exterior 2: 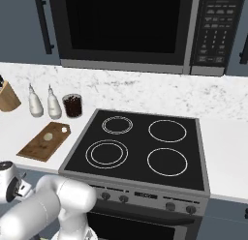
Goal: Place the appropriate cutting tool for cutting the garlic skin on the cutting board.
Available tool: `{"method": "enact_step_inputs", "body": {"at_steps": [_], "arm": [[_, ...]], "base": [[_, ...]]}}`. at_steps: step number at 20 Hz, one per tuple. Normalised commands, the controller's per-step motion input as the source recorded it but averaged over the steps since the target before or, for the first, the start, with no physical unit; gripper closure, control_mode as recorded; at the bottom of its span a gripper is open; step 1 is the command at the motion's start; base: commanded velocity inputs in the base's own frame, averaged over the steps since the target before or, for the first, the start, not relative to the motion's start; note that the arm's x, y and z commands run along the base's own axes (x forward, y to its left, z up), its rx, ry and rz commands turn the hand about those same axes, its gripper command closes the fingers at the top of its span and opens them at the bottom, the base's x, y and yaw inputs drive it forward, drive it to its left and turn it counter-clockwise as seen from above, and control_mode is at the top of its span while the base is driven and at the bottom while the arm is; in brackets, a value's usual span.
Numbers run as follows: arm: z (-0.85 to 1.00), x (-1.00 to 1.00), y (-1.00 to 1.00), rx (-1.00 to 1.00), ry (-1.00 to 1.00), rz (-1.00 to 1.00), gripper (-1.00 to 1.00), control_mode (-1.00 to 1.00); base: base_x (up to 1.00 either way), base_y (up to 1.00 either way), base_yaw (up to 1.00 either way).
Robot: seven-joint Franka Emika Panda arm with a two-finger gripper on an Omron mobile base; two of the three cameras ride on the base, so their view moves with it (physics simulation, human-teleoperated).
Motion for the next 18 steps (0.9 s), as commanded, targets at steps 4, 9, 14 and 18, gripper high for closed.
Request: {"method": "enact_step_inputs", "body": {"at_steps": [4,9,14,18], "arm": [[-0.27,0.11,0.00,0.00,0.00,0.00,-1.00,-1.00],[-0.22,0.00,0.00,0.00,0.00,0.00,-1.00,-1.00],[-0.21,0.00,0.00,0.00,0.00,0.00,-1.00,-1.00],[-0.49,-0.19,0.00,0.00,0.00,0.00,-1.00,-1.00]], "base": [[0.00,0.00,0.00],[0.00,0.00,0.00],[0.00,0.00,0.00],[0.00,0.00,0.00]]}}
